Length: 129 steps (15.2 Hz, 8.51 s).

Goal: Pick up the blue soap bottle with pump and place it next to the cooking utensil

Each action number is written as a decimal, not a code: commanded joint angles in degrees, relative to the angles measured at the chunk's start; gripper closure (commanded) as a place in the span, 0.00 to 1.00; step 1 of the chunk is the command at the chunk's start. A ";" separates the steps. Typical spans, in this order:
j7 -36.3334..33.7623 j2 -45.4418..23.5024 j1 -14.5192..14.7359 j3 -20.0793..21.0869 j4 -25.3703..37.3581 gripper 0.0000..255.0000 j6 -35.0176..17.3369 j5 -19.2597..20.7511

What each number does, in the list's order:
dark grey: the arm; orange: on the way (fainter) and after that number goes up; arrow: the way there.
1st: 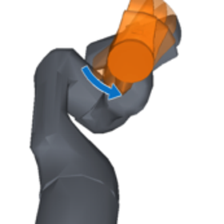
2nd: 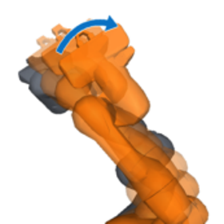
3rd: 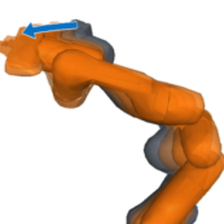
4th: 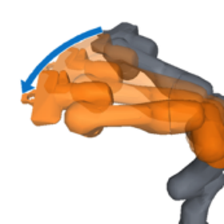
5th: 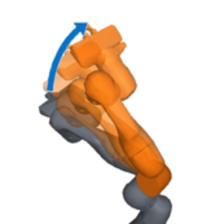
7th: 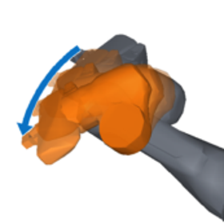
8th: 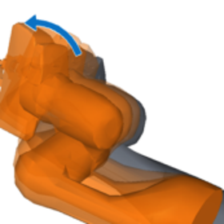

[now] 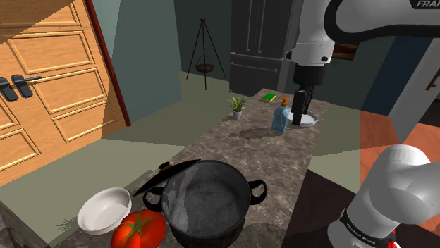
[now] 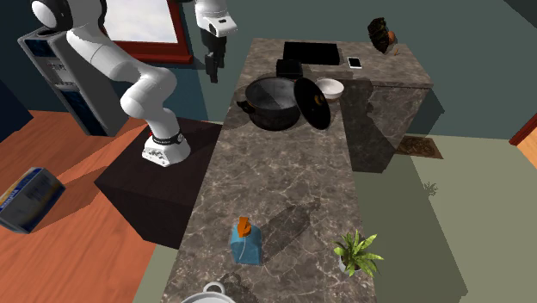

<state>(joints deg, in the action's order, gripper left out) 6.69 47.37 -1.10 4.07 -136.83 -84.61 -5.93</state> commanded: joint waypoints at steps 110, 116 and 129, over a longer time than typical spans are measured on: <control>42.76 -51.70 -11.56 -34.73 42.75 1.00 -21.40 -2.45; 42.57 -52.52 -11.90 -34.92 48.31 1.00 -16.53 -2.79; 33.49 -38.93 -7.65 -30.74 39.20 1.00 -14.49 5.00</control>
<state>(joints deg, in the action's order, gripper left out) 41.70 6.49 -9.29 -27.50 -95.77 -98.87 -2.01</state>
